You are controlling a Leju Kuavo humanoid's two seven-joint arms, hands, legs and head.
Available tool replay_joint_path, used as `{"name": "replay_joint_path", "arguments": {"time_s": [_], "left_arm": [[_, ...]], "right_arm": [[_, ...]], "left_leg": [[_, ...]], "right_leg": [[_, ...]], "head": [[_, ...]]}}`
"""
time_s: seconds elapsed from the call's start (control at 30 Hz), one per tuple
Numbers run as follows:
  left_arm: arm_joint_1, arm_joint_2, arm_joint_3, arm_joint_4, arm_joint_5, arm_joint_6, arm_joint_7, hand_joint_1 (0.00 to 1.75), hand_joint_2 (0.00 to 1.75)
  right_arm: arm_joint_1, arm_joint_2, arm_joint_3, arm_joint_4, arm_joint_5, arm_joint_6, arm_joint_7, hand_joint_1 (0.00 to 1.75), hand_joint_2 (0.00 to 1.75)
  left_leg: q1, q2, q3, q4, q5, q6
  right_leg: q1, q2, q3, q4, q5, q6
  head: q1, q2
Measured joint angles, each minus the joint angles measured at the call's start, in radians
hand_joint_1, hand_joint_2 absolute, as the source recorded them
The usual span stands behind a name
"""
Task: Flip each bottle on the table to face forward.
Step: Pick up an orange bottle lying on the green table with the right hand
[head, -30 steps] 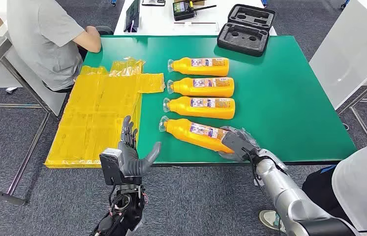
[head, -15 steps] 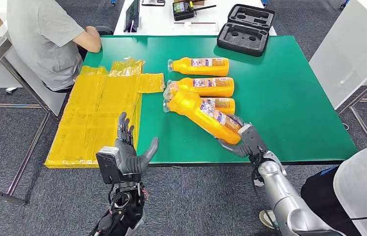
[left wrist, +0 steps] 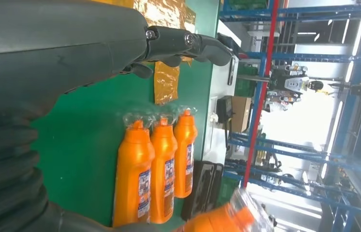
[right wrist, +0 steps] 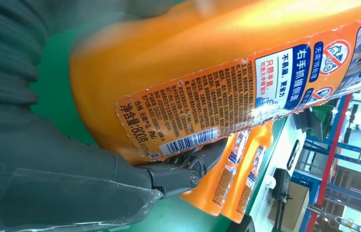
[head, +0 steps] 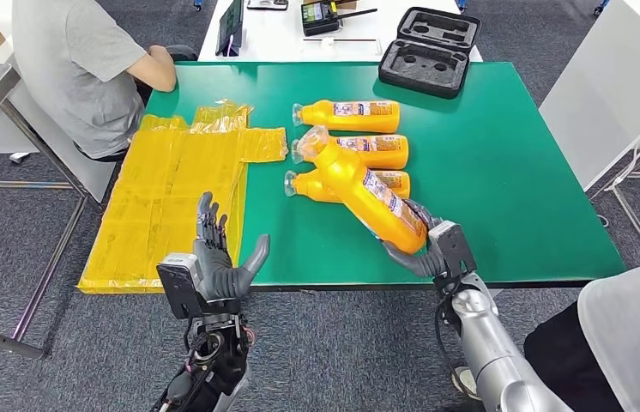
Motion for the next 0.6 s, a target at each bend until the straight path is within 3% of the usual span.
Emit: {"name": "replay_joint_path", "arguments": {"time_s": [0.03, 0.17, 0.4, 0.6], "left_arm": [[0.002, -0.001, 0.008, -0.004, 0.001, -0.005, 0.000, 0.00, 1.75], [-0.011, -0.004, 0.021, 0.035, 0.082, -0.105, 0.004, 0.00, 0.00], [-0.107, -0.018, 0.010, 0.285, 0.288, -0.501, 0.067, 0.00, 0.00], [-0.176, -0.028, -0.003, 0.434, 0.328, -0.575, 0.075, 0.00, 0.00]], "right_arm": [[0.016, 0.002, 0.005, -0.018, -0.036, 0.006, 0.000, 1.75, 1.75], [0.043, 0.016, 0.025, -0.061, -0.097, 0.053, 0.000, 1.75, 1.75], [0.062, 0.059, 0.112, -0.125, -0.121, 0.148, 0.000, 1.75, 1.75], [0.060, 0.069, 0.198, -0.132, -0.116, 0.146, 0.000, 1.75, 1.75]], "left_leg": [[0.000, 0.000, 0.000, 0.000, 0.000, 0.000], [0.000, 0.000, 0.000, 0.000, 0.000, 0.000], [0.000, 0.001, 0.000, 0.000, 0.001, 0.000], [0.000, 0.000, 0.000, 0.000, 0.001, 0.000]], "right_leg": [[0.000, 0.000, 0.000, 0.000, 0.000, 0.000], [0.000, 0.000, 0.000, 0.000, 0.000, 0.000], [0.000, 0.000, 0.000, 0.000, 0.000, 0.000], [0.000, 0.000, 0.000, 0.000, 0.000, 0.000]], "head": [[0.000, 0.000], [0.000, 0.000], [0.000, 0.000], [0.000, 0.000]]}}
